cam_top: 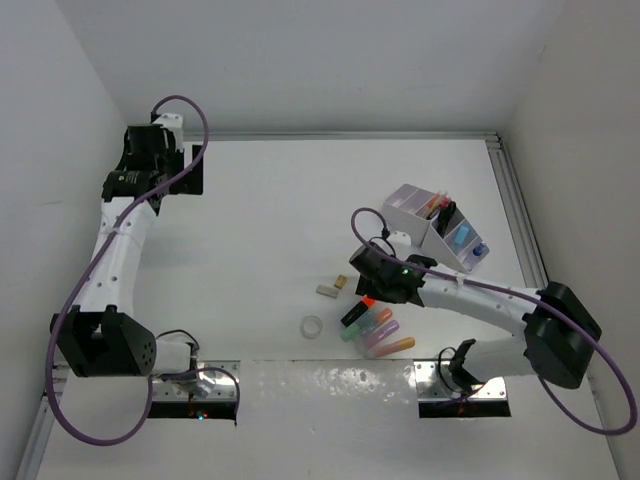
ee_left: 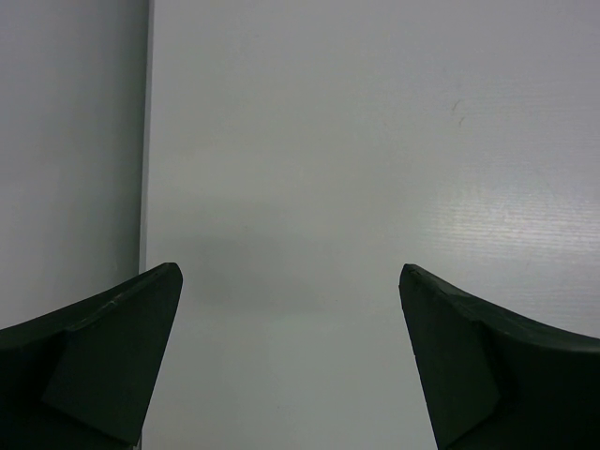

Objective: Sort the stationery into containers
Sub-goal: Pick up the pen from the corner of the board.

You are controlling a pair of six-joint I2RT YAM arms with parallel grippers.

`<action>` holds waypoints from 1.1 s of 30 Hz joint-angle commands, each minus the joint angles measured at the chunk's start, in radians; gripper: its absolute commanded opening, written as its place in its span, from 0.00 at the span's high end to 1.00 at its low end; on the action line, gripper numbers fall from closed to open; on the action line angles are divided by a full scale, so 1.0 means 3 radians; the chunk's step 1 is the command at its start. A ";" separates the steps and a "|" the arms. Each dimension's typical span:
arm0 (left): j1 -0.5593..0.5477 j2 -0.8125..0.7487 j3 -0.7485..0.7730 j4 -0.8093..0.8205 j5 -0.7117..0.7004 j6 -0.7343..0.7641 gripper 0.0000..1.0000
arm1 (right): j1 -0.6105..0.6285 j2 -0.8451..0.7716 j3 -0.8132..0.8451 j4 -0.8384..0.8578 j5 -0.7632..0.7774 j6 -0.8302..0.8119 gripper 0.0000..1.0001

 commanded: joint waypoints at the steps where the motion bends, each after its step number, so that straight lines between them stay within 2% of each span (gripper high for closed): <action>1: 0.0032 -0.0175 -0.0098 0.0116 0.0064 -0.0061 0.00 | 0.0152 0.0015 0.0145 -0.0261 0.0175 0.0561 0.51; 4: 0.0007 -0.0246 -0.0170 0.0131 0.0069 -0.0066 0.00 | 0.0244 -0.0163 -0.0083 -0.0456 0.0263 0.0796 0.49; 7: -0.0009 -0.0277 -0.0211 0.0162 0.0090 -0.0082 0.00 | 0.0341 -0.0582 -0.0334 -0.0742 0.0354 0.1185 0.47; 11: -0.0009 -0.0277 -0.0221 0.0172 0.0172 -0.0097 0.00 | 0.0480 -0.1139 -0.0626 -0.1120 0.0411 0.1889 0.47; 13: -0.0009 -0.0257 -0.0221 0.0182 0.0202 -0.0107 0.00 | 0.0571 -0.1227 -0.0835 -0.1116 0.0340 0.2206 0.47; 18: -0.0050 -0.0206 -0.0206 0.0177 0.0238 -0.0122 0.00 | 0.0832 -0.1192 -0.0908 -0.1233 0.0344 0.2841 0.47; 22: -0.0075 -0.0145 -0.0175 0.0172 0.0248 -0.0128 0.00 | 0.1072 -0.1156 -0.0775 -0.1733 0.0502 0.3663 0.48; 25: -0.0075 -0.0058 -0.0140 0.0172 0.0304 -0.0148 0.00 | 0.1236 -0.1182 -0.0775 -0.1826 0.0518 0.4042 0.49; 33: -0.0075 0.0101 -0.0027 0.0141 0.0356 -0.0153 0.00 | 0.1528 -0.0916 -0.0974 -0.1480 0.0314 0.4708 0.53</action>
